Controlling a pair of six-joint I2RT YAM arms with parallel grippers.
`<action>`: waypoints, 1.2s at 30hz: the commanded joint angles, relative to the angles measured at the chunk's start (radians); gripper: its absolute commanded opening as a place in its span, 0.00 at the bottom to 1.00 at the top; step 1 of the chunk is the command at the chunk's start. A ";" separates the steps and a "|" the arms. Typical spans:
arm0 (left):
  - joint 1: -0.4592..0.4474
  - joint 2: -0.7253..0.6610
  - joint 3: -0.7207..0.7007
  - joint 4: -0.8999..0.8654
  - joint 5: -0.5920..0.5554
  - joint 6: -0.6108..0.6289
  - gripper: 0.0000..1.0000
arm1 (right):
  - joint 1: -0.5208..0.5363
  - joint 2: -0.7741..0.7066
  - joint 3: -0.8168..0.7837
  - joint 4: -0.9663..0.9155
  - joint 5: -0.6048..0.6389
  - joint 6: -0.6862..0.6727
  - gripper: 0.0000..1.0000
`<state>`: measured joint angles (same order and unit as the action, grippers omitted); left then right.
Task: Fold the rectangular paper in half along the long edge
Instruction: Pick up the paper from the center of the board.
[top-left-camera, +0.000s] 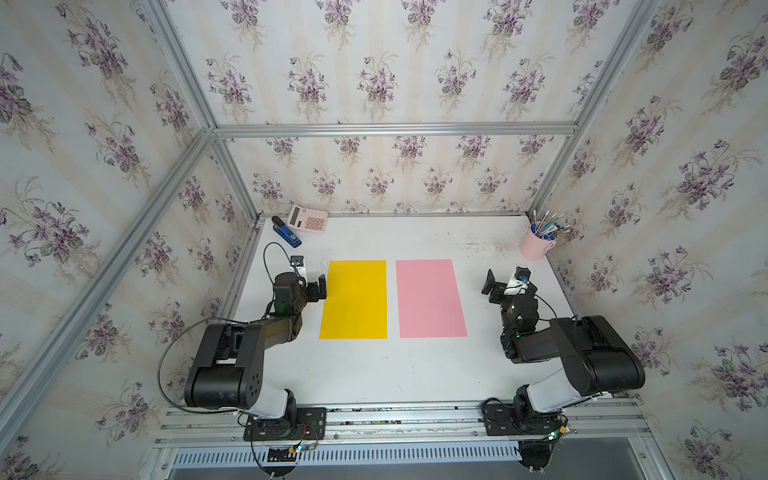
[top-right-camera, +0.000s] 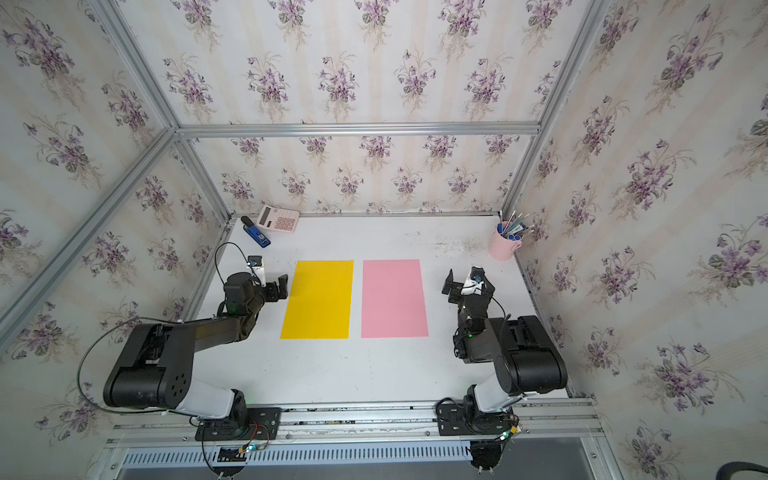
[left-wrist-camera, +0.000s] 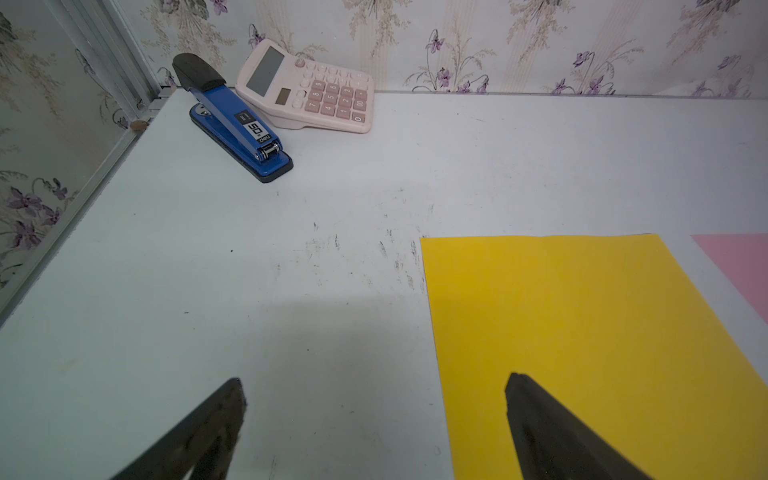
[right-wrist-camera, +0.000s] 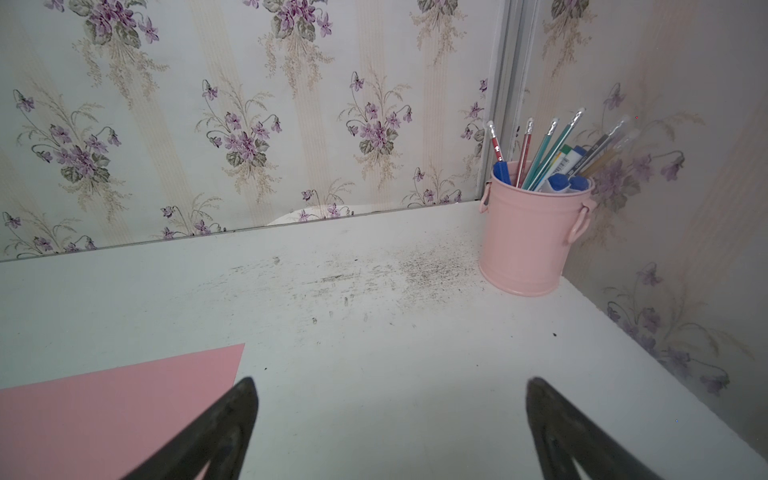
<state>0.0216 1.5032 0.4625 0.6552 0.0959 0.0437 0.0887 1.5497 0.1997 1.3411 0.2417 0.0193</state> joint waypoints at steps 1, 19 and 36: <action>0.003 -0.005 0.007 0.009 0.004 0.008 1.00 | 0.000 -0.001 0.001 0.004 -0.002 0.001 1.00; -0.192 -0.471 0.317 -0.830 -0.407 -0.260 1.00 | 0.327 -0.427 0.449 -1.153 0.491 0.235 1.00; -0.228 -0.740 0.479 -1.233 -0.254 -0.442 1.00 | 0.361 -0.794 0.593 -1.544 -0.022 0.511 1.00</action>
<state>-0.2073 0.7448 0.9108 -0.5201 -0.1902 -0.4068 0.4515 0.8017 0.8234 -0.2070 0.3199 0.5358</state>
